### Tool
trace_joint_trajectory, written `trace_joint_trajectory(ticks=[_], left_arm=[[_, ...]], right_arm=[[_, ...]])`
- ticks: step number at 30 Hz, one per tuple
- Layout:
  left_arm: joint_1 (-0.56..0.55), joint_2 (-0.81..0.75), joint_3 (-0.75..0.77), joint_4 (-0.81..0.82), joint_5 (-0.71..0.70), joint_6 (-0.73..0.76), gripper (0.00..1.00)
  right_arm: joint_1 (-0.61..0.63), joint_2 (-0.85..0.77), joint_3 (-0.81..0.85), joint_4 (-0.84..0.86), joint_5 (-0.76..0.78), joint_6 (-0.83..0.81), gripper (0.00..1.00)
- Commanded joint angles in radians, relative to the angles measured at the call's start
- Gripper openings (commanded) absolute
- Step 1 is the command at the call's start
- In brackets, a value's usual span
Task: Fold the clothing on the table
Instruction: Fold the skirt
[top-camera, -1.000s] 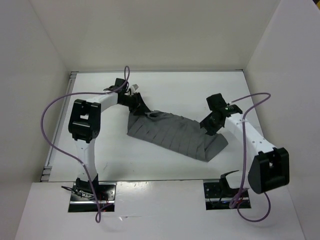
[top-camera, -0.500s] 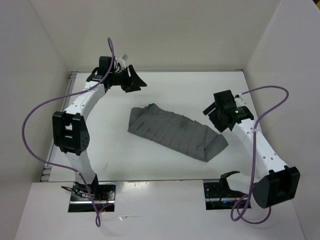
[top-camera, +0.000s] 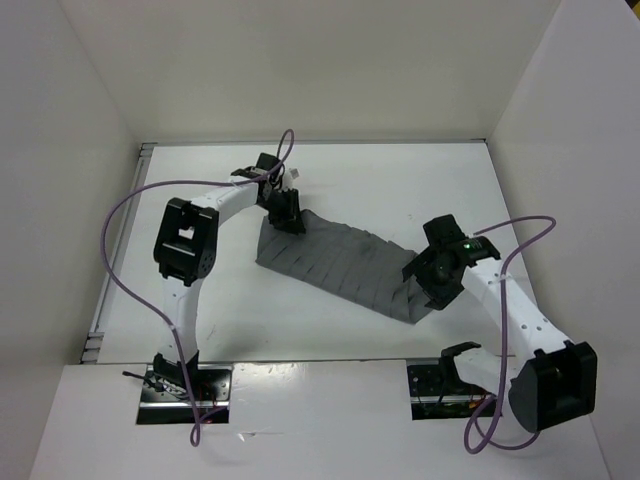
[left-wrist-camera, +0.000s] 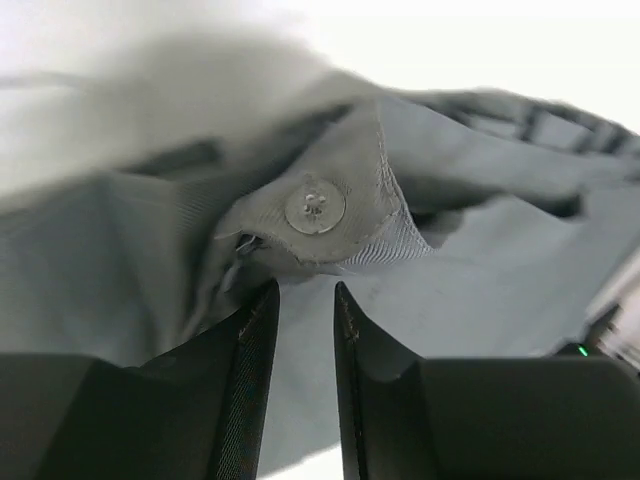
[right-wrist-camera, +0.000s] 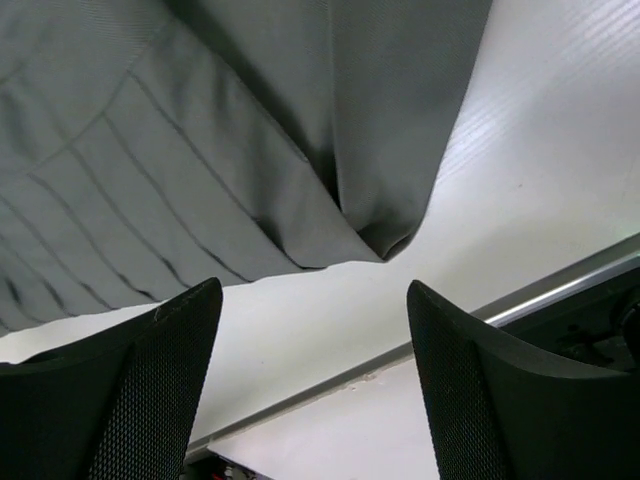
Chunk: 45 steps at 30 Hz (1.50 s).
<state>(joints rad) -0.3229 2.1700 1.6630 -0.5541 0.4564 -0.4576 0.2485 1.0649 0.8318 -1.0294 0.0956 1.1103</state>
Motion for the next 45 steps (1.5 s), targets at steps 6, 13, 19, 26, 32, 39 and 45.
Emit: trace_joint_trajectory(ticks=[6, 13, 19, 26, 32, 39, 45], left_arm=[[0.071, 0.001, -0.098, 0.037, -0.154, -0.061, 0.33], [0.196, -0.091, -0.278, 0.059, -0.208, -0.093, 0.32], [0.225, -0.127, -0.341, 0.046, -0.199, -0.084, 0.32], [0.225, -0.137, -0.341, 0.036, -0.180, -0.066, 0.31], [0.225, -0.137, -0.341, 0.026, -0.180, -0.055, 0.31], [0.234, -0.137, -0.341, 0.026, -0.191, -0.055, 0.31], [0.234, -0.137, -0.341, 0.026, -0.191, -0.055, 0.31]], right_arm=[[0.003, 0.141, 0.067, -0.072, 0.001, -0.021, 0.81], [0.003, 0.217, 0.108, -0.026, 0.004, -0.069, 0.81], [0.003, 0.328, 0.109, 0.165, -0.092, -0.161, 0.82], [0.003, 0.429, 0.107, 0.443, -0.158, -0.222, 0.88], [0.003, 0.523, 0.109, 0.525, -0.191, -0.264, 0.88], [0.012, 0.593, 0.109, 0.513, -0.232, -0.302, 0.88], [0.041, 0.624, 0.090, 0.566, -0.284, -0.302, 0.73]])
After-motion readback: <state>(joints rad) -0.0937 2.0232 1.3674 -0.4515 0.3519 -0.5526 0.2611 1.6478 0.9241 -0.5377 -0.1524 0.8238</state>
